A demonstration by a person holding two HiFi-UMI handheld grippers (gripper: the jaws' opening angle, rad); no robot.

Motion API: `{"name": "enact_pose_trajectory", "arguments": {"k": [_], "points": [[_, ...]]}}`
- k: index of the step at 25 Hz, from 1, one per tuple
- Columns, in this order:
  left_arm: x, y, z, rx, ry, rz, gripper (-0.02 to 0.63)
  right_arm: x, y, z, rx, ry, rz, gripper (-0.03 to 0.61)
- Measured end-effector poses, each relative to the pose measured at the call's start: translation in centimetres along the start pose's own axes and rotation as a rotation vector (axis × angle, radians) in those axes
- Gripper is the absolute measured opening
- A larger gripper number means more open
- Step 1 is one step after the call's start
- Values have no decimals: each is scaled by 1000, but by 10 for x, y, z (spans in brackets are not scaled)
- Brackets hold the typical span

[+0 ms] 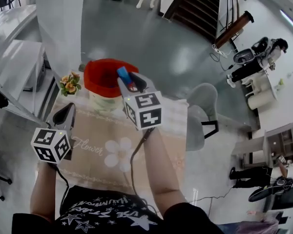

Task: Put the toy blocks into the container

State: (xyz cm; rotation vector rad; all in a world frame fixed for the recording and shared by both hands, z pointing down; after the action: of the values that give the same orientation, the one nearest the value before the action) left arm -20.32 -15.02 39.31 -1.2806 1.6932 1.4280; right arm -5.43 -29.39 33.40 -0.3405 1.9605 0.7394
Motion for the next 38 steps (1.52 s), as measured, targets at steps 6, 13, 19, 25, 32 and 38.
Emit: {"name": "enact_pose_trajectory", "arguments": {"k": [6,13,19,25,32,38], "points": [[-1,7,-3,9,3,16,9,9,12,-29,58,26,50,147],[-3,15,-4,18,16,31,9,1,20,-49,84,65,66,147],[-7,17,-5,17,23,39,9,-2,26,-53,65,76,128,236],[-6,16,-3,4,17,43,9,0,26,-44,49,71,117,236],[-8,14,8,-34,22,42,9,3,32,-20,-4,60,70,236],[-12,14,24,-83,36,33,9,0,36,11,-106,42,-3,236]]}}
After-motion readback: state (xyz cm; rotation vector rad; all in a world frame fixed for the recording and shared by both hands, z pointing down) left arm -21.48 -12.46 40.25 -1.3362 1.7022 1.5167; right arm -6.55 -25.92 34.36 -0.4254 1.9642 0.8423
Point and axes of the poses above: the fingertips, and each gripper's own axes: z backward along the fingers, y to its left, x out of its top, the point moved 2 cm from there along z, backward along the fingers, and after that the axes turned 13 degrees about z, right-handed, at the moved point
